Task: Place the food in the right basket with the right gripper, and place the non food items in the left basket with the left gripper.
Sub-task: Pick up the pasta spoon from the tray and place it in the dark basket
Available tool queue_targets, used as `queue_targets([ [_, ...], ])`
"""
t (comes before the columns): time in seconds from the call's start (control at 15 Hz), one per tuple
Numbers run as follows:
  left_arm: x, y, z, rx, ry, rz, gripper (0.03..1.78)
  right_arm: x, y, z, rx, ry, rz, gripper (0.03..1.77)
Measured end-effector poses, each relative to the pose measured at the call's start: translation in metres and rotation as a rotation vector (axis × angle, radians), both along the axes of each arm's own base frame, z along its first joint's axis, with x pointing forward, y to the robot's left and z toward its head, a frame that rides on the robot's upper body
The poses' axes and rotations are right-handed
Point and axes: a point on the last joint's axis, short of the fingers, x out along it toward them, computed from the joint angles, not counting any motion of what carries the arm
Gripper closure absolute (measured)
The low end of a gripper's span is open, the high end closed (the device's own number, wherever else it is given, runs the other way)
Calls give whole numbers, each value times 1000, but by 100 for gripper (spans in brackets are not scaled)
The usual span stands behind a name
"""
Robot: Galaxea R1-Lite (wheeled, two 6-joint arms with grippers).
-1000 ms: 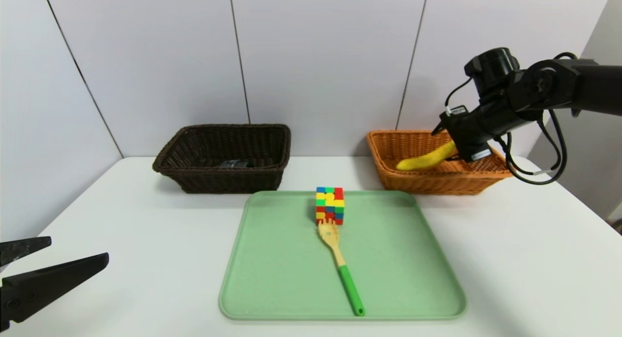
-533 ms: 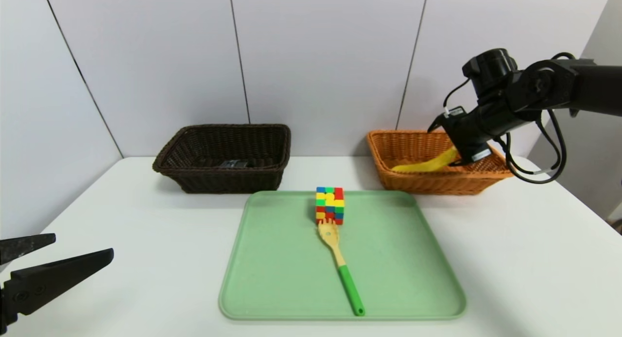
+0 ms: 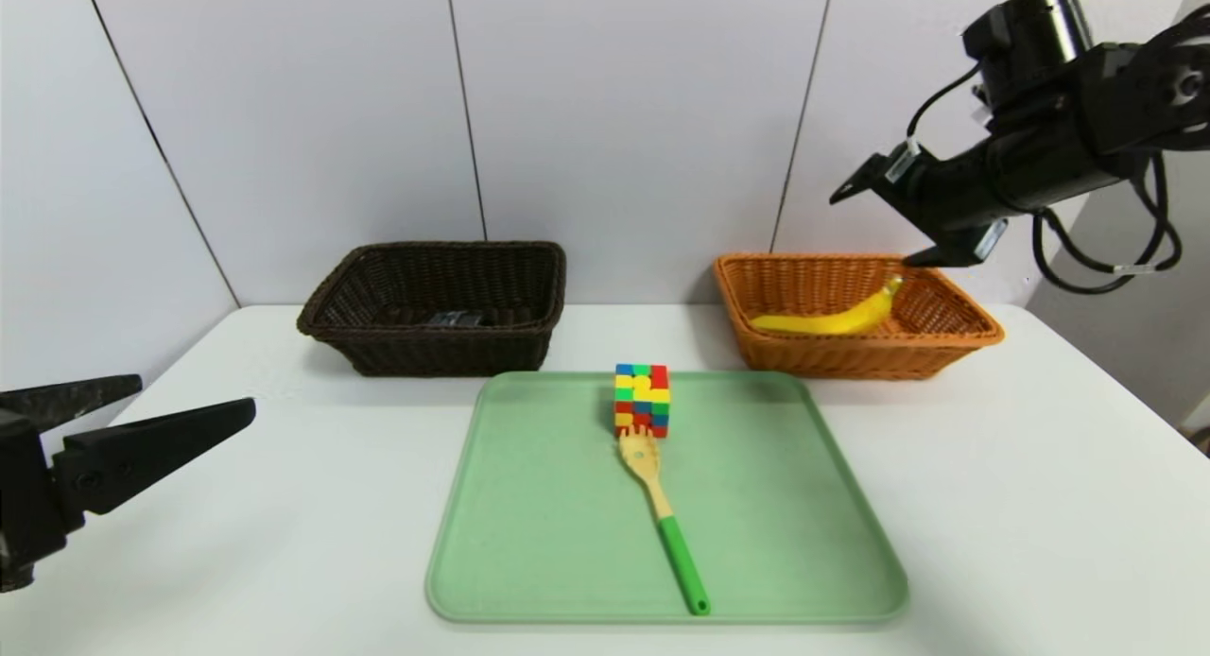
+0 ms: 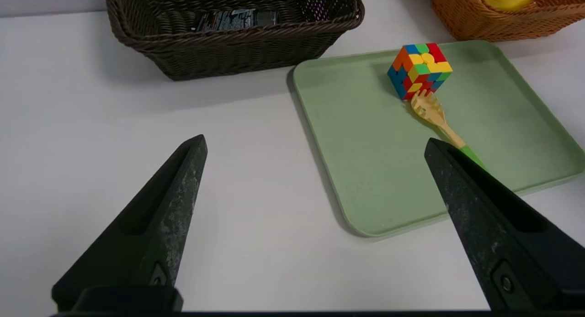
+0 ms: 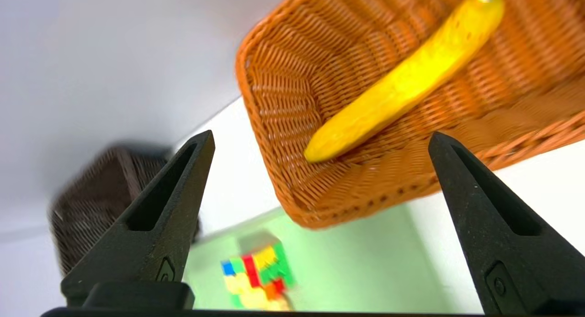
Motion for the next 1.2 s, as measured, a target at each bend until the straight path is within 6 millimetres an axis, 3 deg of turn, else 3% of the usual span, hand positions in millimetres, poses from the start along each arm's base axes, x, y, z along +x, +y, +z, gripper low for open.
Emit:
queue_targets([
  [0.47, 34, -30, 11, -21, 114, -86, 12, -77, -14, 43, -315, -19, 235, 13],
  [0.93, 96, -113, 16, 33, 210, -59, 12, -142, -20, 27, -384, 50, 327, 11],
  [1.2, 116, -162, 10, 65, 289, -54, 12, -173, -29, 19, -388, 65, 319, 11],
])
